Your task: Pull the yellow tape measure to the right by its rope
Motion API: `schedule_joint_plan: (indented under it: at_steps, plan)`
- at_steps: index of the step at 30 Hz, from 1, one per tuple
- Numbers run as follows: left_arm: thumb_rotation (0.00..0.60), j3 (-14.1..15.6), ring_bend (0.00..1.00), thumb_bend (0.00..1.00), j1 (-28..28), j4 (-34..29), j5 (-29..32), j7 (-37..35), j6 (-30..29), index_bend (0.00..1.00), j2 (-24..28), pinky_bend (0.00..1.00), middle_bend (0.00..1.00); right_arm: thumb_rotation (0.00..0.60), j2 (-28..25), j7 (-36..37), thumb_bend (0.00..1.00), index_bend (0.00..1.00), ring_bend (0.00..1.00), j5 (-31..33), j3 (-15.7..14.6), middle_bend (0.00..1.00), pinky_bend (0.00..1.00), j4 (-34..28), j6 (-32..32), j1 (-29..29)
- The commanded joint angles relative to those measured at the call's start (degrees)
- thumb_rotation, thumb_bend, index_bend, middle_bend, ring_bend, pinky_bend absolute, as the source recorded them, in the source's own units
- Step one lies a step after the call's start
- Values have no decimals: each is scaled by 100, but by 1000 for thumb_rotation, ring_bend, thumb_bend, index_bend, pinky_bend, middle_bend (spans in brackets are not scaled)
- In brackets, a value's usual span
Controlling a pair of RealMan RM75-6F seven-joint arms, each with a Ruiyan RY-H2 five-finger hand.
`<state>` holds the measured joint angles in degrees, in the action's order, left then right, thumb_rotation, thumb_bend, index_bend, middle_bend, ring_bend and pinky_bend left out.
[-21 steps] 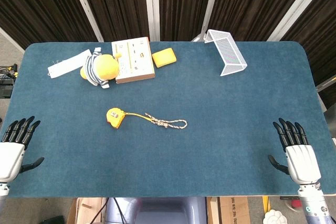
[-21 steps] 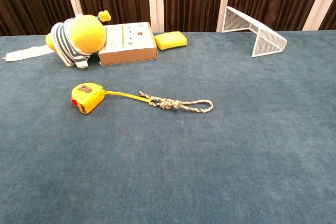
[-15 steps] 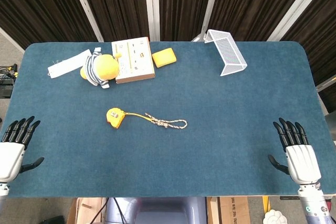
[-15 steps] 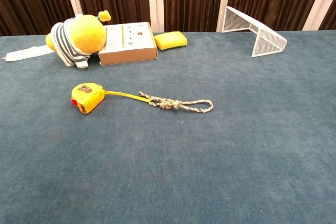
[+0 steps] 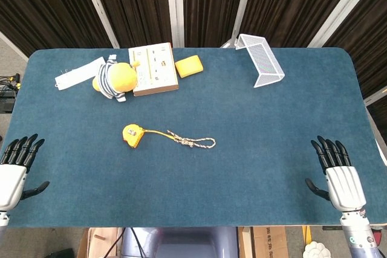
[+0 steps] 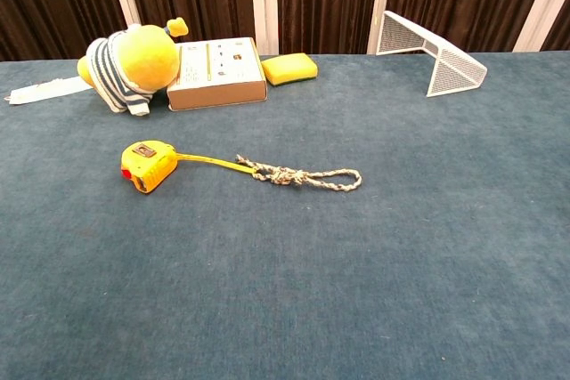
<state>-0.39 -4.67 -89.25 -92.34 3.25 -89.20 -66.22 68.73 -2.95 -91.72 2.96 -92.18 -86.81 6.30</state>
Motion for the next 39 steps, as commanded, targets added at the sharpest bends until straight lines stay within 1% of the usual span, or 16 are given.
schedule_joint_plan:
  at_steps: [1, 3, 5, 7, 8, 11, 14, 16, 19, 25, 32, 34, 39]
  plan:
    - [600, 0, 0, 0, 2, -1, -7, -6, -7, 0, 1, 0, 0, 600, -18, 45, 252, 0, 0, -44, 9, 0, 0, -48, 37, 47]
    - [600, 6, 0, 0, -1, 0, -18, -8, -4, 0, 2, 0, 0, 600, -29, 130, 252, 6, 0, -71, 38, 0, 0, -141, 108, 123]
    - [600, 4, 0, 0, -6, 4, -17, -17, 5, 0, 0, 0, 0, 600, -24, 173, 252, 43, 0, -61, 112, 0, 0, -257, 264, 270]
    - [600, -1, 0, 0, -13, 0, -2, -24, 23, 0, -1, 0, 0, 600, 7, 128, 251, 116, 0, 4, 181, 0, 0, -388, 440, 402]
    - [600, -2, 0, 0, -16, -4, 4, -27, 32, 0, -1, 0, 0, 600, 35, 96, 251, 137, 0, 49, 222, 0, 0, -460, 543, 477]
    - [600, -3, 0, 0, -22, -14, 10, -39, 47, 0, 2, 0, 0, 600, 183, -75, 250, 208, 0, 213, 377, 7, 0, -628, 935, 781]
    - [600, -7, 0, 0, -23, -18, 15, -69, 45, 0, 9, 0, 0, 600, 431, -331, 248, 269, 0, 414, 547, 31, 0, -750, 1437, 1177]
    - [600, -9, 0, 0, -25, -13, 12, -79, 43, 0, 11, 0, 0, 600, 585, -524, 247, 321, 0, 493, 622, 54, 0, -767, 1643, 1370]
    - [600, -10, 0, 0, -29, -9, 1, -100, 39, 0, 12, 0, 0, 600, 885, -833, 247, 374, 0, 631, 714, 80, 0, -716, 1951, 1670]
    - [600, -8, 0, 0, -36, -4, -7, -157, 41, 0, 21, 0, 0, 600, 1550, -1390, 248, 402, 0, 1225, 882, 85, 0, -530, 2472, 2158]
    - [600, -18, 0, 0, -44, -20, 50, -225, 85, 0, 36, 0, 0, 600, 2412, -1907, 264, 460, 0, 1924, 1069, 106, 0, -35, 2706, 2594]
    - [600, -17, 0, 0, -44, -22, 52, -242, 87, 0, 40, 0, 0, 600, 2588, -2008, 264, 482, 0, 2052, 1103, 115, 0, 113, 2722, 2685]
    - [600, -6, 0, 0, -45, -31, 37, -261, 91, 0, 50, 0, 0, 600, 3001, -2165, 273, 496, 0, 2368, 1185, 118, 0, 491, 2747, 2884]
